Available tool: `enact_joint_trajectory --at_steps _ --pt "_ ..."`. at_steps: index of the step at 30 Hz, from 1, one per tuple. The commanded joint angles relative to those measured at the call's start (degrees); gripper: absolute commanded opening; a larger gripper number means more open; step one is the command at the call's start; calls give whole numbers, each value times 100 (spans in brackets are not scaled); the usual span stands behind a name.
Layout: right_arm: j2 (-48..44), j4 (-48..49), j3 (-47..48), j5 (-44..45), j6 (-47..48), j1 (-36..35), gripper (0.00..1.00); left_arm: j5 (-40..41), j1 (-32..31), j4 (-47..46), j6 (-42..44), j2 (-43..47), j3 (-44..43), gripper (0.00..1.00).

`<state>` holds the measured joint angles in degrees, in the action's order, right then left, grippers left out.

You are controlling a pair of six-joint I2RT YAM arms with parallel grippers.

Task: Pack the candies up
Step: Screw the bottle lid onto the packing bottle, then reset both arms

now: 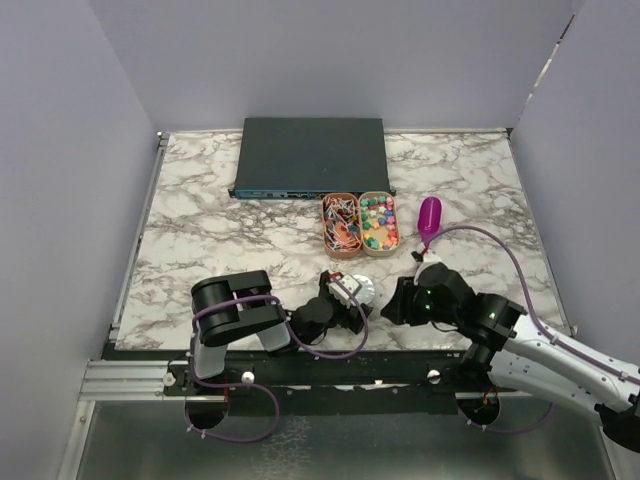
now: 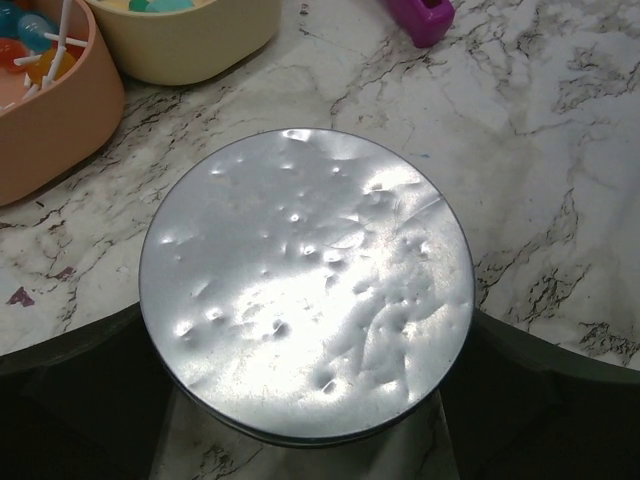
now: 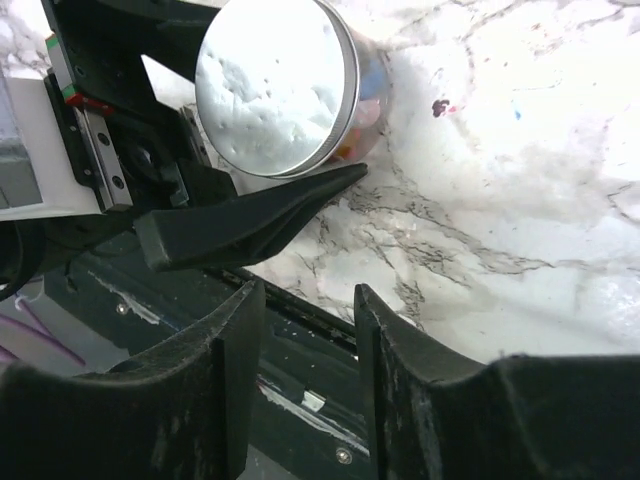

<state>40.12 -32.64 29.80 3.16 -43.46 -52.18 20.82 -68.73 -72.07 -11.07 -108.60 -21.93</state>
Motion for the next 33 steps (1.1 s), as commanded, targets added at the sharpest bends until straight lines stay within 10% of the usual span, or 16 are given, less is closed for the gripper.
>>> enact_joint_trajectory --at_steps 1,11,15,33 --pt "-39 -276 319 503 67 -40 47 97 26 1006 -294 42 135 99" --pt "72 -300 595 859 211 -41 66 -66 21 1615 -663 820 442 99" --pt "157 -454 816 1160 341 -45 99 -132 17 2102 -833 1290 545 99" --pt "469 -562 1628 2944 148 -41 100 665 130 7315 -1602 4529 -738 99"
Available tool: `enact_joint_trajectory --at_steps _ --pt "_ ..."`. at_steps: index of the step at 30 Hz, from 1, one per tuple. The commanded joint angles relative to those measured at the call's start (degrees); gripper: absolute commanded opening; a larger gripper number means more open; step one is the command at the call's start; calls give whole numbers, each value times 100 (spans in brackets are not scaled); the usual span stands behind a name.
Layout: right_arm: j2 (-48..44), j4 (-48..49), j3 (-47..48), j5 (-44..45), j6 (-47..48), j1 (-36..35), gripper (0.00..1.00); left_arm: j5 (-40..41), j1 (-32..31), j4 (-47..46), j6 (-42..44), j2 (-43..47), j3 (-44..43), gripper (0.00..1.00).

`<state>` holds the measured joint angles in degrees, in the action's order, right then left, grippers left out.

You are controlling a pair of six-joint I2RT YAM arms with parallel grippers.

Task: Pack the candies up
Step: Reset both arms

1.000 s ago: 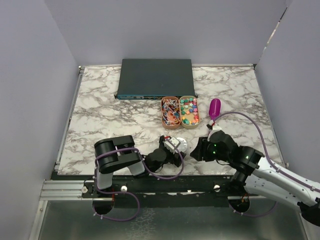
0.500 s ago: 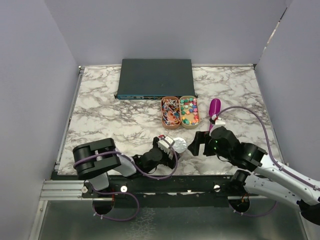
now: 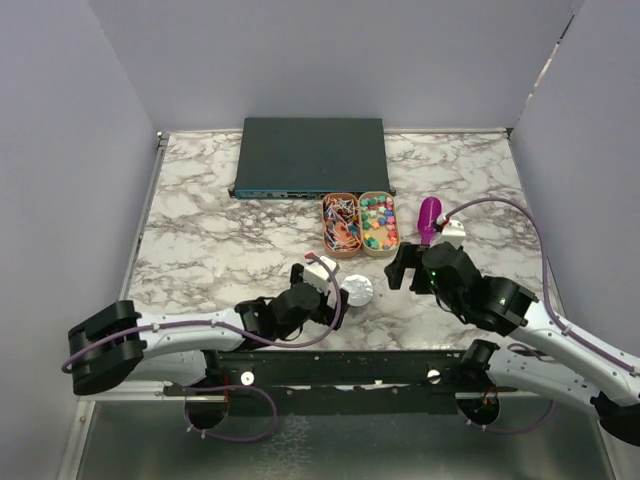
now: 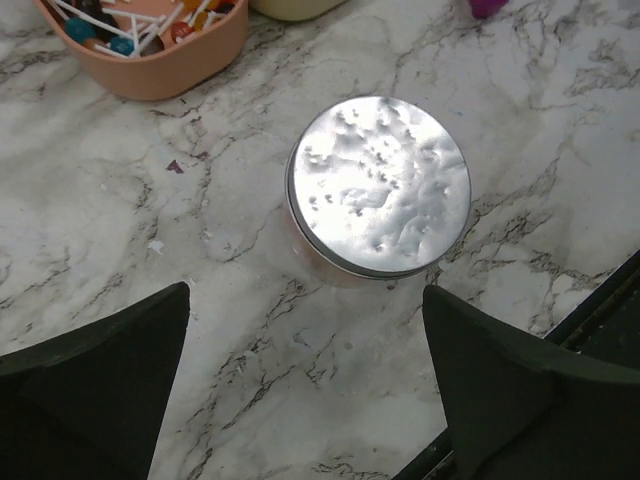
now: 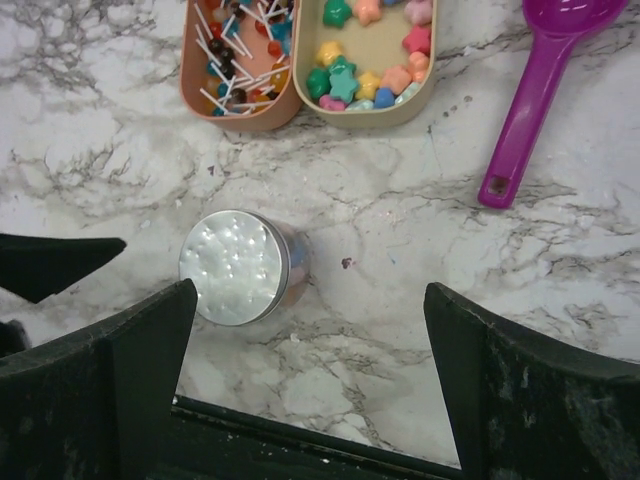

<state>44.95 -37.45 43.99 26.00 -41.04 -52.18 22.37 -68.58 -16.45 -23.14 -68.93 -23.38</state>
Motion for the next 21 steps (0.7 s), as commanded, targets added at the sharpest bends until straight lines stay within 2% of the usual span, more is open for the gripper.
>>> enact_joint_trajectory --at_steps 1,4,7,14,16,21 --pt "-31 14 252 632 100 -39 100 496 181 2036 -455 671 -764 99" --pt "-169 349 331 412 691 -40 100 244 522 2762 -534 868 -1325 99" --pt "-259 649 349 463 886 -45 100 -102 882 3359 -446 900 -1935 99" --pt "206 605 900 432 1156 43 100 -671 1648 4208 180 748 -3247 99" --pt "308 560 1071 157 1202 383 100 -786 2021 4351 383 737 -3460 99" --pt "446 801 1121 -1424 1471 2114 100 -1503 3274 4511 580 781 -3735 99"
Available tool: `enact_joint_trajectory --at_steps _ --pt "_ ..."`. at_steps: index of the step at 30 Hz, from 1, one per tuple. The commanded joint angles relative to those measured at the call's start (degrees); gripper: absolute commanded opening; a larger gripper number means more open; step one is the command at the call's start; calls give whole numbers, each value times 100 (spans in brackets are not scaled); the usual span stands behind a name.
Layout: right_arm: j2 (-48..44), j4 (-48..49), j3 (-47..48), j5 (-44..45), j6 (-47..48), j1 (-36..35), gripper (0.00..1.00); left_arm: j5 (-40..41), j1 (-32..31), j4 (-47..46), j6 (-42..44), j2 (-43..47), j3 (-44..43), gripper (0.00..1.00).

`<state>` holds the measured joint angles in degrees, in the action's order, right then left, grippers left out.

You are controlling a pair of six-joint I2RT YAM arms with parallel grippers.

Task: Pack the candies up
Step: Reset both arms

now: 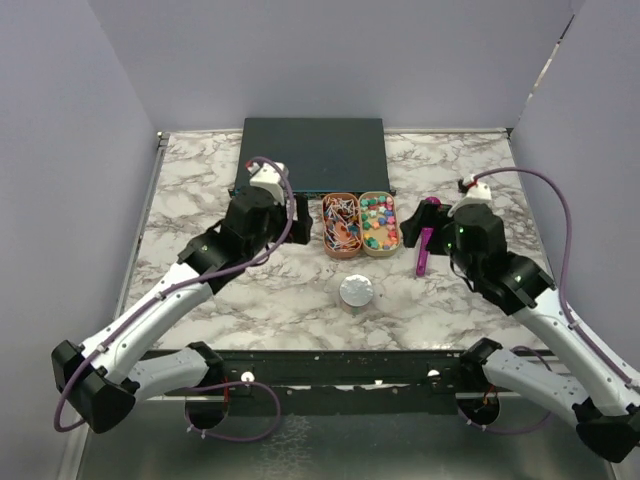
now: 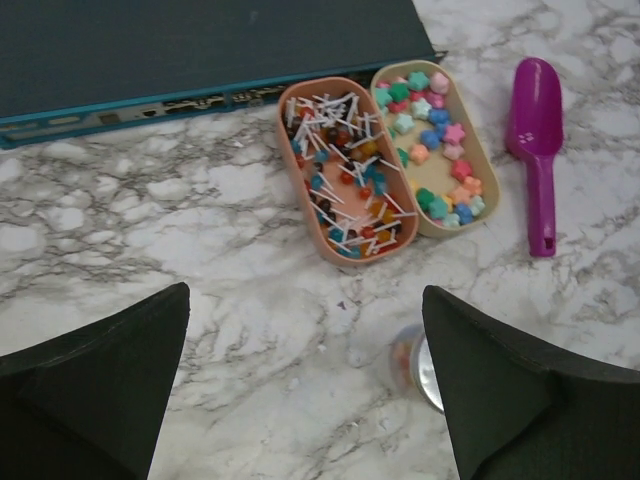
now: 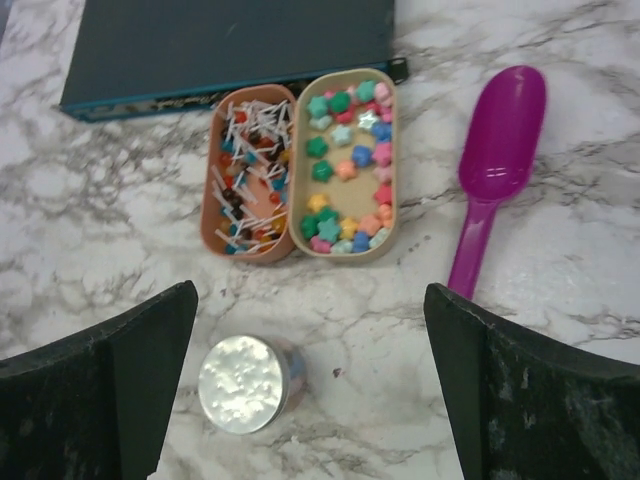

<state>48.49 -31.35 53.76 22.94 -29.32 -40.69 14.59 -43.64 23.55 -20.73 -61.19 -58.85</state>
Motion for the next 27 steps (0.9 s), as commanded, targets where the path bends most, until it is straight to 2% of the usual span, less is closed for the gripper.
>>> enact_joint_trajectory --at_steps 1,4,6,13,19,27 --pt "143 179 161 -1328 310 1227 100 -809 983 498 381 30 -207 99" --pt "200 265 167 -1898 346 1813 100 -1004 1563 453 452 121 -218 99" --pt "145 323 199 -1971 431 1878 100 -1077 1794 308 439 265 -124 99" --pt "-326 537 43 -2079 786 1878 100 -803 1824 -446 455 1188 662 99" --pt "-1229 882 -417 -1989 1200 1880 100 -893 1824 -1045 605 2252 1490 99" --pt "-2376 1388 -1002 -1637 1436 1880 100 -967 1822 -1158 759 2987 1717 99"
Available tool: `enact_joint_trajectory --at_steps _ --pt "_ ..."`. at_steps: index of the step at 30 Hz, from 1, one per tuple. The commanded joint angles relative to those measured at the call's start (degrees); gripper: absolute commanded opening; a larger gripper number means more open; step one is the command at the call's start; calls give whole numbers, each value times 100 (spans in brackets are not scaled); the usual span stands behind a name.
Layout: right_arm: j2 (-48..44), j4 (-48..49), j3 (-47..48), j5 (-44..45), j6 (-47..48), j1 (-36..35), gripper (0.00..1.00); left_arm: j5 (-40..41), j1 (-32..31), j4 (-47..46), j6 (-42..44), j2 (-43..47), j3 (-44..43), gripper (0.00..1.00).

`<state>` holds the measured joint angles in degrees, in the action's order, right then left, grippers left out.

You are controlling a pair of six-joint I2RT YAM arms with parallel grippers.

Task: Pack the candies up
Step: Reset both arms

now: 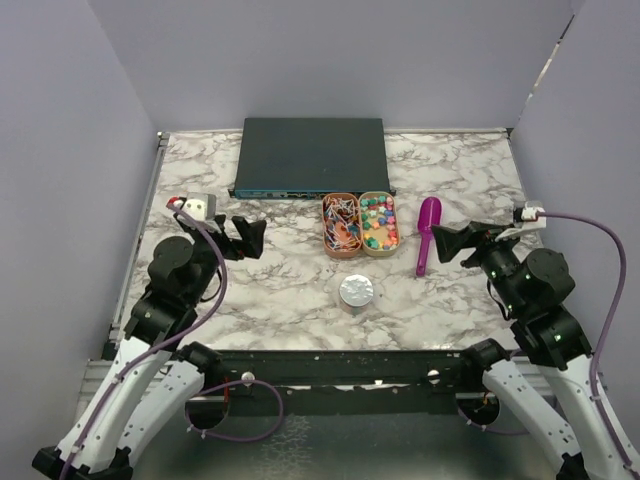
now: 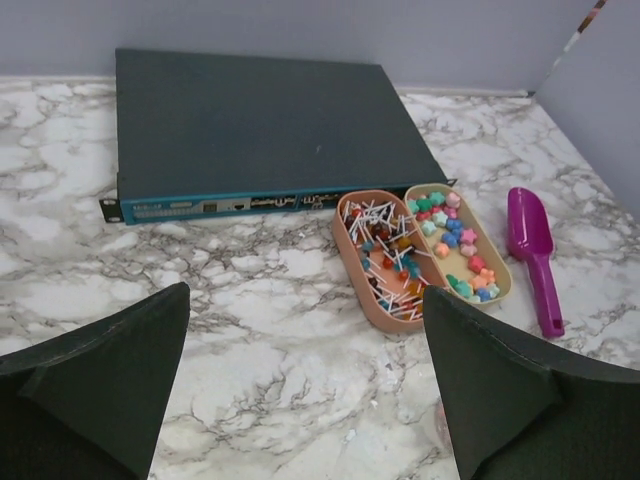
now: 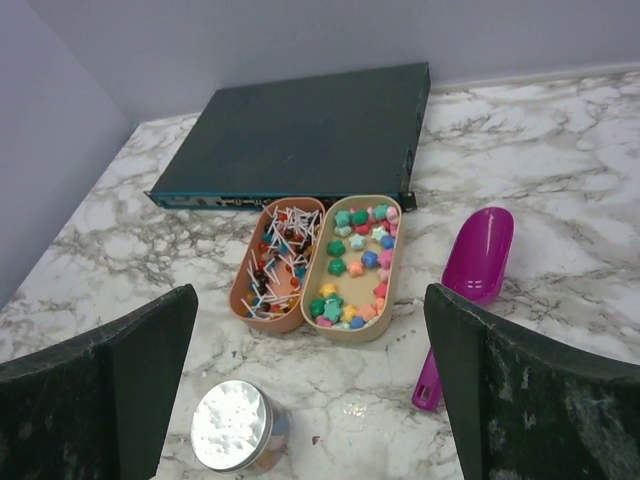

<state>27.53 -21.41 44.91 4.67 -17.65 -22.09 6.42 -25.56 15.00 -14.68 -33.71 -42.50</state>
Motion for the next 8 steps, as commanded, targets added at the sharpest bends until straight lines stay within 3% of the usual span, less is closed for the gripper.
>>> enact_joint_trajectory --at_steps 1,8 --pt "-323 373 -102 272 260 20 100 -154 16 -316 150 250 88 99" --pt "-389 271 -61 201 250 20 100 -196 16 -329 134 207 87 99"
